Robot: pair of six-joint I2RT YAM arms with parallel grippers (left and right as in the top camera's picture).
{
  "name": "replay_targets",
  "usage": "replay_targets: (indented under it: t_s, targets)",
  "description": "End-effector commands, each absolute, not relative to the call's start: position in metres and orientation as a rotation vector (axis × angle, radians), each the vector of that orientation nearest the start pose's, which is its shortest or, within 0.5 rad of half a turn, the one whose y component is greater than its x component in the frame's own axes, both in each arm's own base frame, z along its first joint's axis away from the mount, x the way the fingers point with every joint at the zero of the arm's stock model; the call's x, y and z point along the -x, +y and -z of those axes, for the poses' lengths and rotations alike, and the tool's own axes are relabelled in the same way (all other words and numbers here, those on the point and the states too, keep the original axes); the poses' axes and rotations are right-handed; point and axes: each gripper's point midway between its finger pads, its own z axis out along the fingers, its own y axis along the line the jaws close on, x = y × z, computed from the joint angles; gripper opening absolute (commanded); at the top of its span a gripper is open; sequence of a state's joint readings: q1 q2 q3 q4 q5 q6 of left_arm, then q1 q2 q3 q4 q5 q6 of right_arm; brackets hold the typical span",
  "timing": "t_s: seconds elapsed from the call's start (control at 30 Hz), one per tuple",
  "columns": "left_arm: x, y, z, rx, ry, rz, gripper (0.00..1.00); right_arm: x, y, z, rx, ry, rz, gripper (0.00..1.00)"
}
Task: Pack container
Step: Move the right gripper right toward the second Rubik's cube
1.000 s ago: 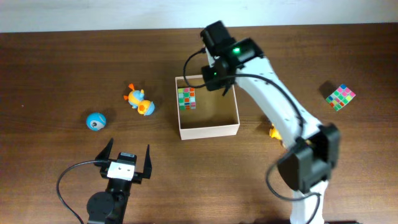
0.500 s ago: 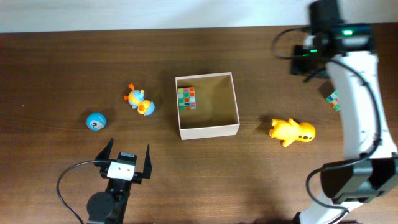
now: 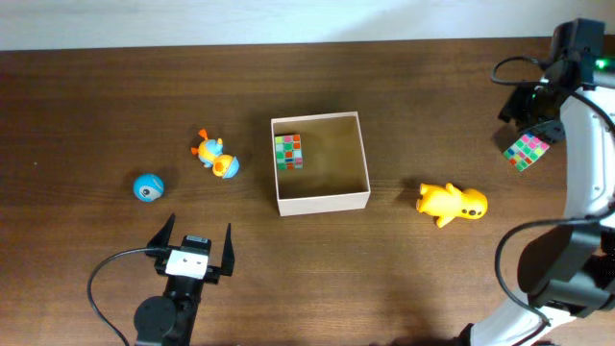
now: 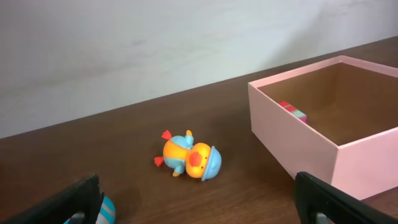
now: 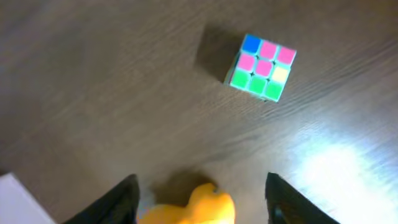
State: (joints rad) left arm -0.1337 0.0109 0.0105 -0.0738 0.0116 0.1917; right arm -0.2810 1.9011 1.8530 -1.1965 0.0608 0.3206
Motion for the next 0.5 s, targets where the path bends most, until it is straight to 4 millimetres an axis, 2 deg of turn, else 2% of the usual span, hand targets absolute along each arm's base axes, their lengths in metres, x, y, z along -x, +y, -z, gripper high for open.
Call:
replay_targets:
  t_s: [0.0, 0.13, 0.3, 0.47]
  targets:
    - [-0.244, -0.033, -0.156, -0.285, 1.625, -0.051, 0.99, -0.410, -0.146, -0.153, -0.990, 2.664, 0.046, 0.66]
    - [-0.244, -0.033, -0.156, -0.285, 1.625, -0.051, 0.99, -0.412, -0.165, -0.143, -1.065, 2.615, 0.040, 0.72]
    - [-0.244, -0.033, -0.156, -0.285, 1.625, -0.051, 0.99, -0.414, -0.186, -0.127, -1.125, 2.597, 0.043, 0.73]
    - [-0.244, -0.033, -0.156, -0.284, 1.625, -0.051, 0.99, -0.416, -0.196, -0.106, -1.164, 2.610, 0.031, 0.73]
